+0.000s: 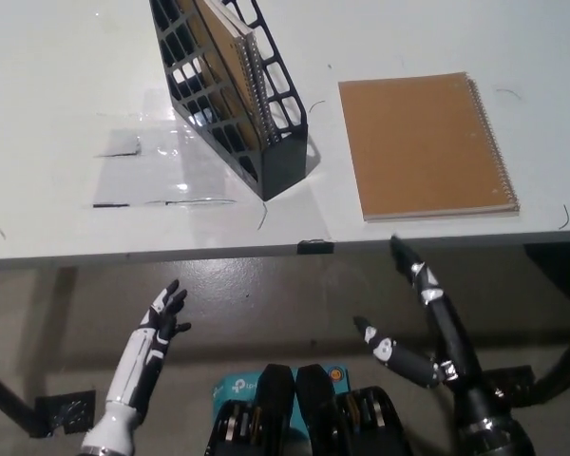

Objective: Use the right hand to pick up a book from the book holder on the left side and put it on another book on the right side

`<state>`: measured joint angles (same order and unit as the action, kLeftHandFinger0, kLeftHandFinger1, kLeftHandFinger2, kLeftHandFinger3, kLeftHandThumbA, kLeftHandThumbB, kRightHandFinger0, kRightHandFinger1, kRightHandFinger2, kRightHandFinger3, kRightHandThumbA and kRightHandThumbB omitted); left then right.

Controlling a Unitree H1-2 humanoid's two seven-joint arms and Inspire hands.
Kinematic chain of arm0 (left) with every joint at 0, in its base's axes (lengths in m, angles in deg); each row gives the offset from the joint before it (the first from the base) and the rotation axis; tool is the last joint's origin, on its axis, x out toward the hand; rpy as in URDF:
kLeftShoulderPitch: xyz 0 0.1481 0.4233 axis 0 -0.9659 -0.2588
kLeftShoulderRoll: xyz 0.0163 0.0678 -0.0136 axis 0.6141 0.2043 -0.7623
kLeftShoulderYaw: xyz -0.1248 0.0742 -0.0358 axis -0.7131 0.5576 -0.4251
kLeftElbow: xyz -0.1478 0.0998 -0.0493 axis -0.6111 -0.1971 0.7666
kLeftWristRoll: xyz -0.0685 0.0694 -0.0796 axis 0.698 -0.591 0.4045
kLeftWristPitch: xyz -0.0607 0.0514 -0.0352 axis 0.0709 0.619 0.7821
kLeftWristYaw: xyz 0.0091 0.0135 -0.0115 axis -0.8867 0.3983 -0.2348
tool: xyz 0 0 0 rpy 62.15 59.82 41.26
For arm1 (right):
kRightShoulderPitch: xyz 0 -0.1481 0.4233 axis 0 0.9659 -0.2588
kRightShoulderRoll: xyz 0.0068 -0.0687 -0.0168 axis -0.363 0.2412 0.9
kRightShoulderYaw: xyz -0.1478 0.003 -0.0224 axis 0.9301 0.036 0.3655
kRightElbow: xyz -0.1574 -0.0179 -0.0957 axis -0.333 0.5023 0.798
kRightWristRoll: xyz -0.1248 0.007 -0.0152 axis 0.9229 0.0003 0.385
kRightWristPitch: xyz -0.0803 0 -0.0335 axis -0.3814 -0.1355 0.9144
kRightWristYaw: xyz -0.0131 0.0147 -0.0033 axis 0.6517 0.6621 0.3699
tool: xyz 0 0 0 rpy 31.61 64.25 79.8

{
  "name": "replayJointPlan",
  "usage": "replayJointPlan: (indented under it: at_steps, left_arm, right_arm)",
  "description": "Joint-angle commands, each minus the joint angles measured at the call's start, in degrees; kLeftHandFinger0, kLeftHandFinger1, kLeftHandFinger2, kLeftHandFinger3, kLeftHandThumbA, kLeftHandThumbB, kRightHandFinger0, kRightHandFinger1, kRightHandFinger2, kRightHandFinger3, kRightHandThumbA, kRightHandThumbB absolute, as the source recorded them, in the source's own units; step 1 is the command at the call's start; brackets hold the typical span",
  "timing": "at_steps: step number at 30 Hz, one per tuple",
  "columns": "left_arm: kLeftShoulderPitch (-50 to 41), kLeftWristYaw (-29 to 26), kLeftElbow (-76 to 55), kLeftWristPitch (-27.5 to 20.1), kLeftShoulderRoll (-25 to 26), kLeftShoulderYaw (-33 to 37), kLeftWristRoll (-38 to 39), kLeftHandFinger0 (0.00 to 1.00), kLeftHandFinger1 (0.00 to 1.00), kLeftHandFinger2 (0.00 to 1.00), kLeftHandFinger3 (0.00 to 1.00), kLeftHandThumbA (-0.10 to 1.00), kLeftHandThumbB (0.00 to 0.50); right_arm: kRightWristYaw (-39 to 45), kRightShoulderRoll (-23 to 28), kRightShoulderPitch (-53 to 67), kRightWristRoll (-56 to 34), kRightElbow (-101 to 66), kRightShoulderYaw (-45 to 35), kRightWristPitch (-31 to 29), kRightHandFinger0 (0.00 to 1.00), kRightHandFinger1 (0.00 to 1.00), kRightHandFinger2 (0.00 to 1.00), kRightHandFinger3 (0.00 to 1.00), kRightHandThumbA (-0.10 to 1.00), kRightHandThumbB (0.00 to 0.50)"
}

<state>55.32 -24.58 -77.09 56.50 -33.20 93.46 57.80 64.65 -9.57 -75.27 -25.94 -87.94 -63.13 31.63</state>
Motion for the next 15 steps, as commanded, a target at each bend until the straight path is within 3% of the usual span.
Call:
replayJointPlan:
  at_steps: [1, 3, 5, 9, 15]
  left_arm:
    - [-2.64, 0.36, -3.76, -3.06, -1.13, 1.55, -0.76, 0.94, 1.00, 1.00, 1.00, 1.00, 0.157]
    - [-3.71, 0.22, -4.50, -3.96, -1.42, 2.32, -1.52, 0.98, 1.00, 1.00, 1.00, 1.00, 0.165]
    - [-4.46, 0.04, -4.62, -5.53, -1.77, 2.93, -1.57, 1.00, 1.00, 1.00, 1.00, 1.00, 0.163]
    - [-5.67, 0.10, -4.98, -6.51, -2.12, 3.63, -1.53, 1.00, 1.00, 1.00, 1.00, 1.00, 0.163]
    - [-6.41, 0.36, -4.47, -6.12, -1.92, 3.94, -1.74, 1.00, 1.00, 1.00, 1.00, 1.00, 0.256]
  right_arm:
    - [1.04, -1.40, -4.21, -1.69, -8.79, -0.80, 3.18, 0.97, 1.00, 1.00, 1.00, 0.70, 0.130]
    - [1.38, -1.88, -7.46, -1.18, -9.58, -0.82, 4.79, 0.97, 1.00, 1.00, 1.00, 0.67, 0.112]
    - [1.37, -2.64, -11.30, -0.67, -8.74, -0.92, 7.05, 0.99, 1.00, 1.00, 1.00, 0.69, 0.149]
    - [1.29, -4.38, -17.42, -2.47, -5.76, -1.68, 10.66, 1.00, 1.00, 1.00, 1.00, 0.75, 0.176]
    - [1.62, -5.27, -27.78, -3.58, 4.87, -3.23, 12.58, 1.00, 1.00, 1.00, 1.00, 0.86, 0.232]
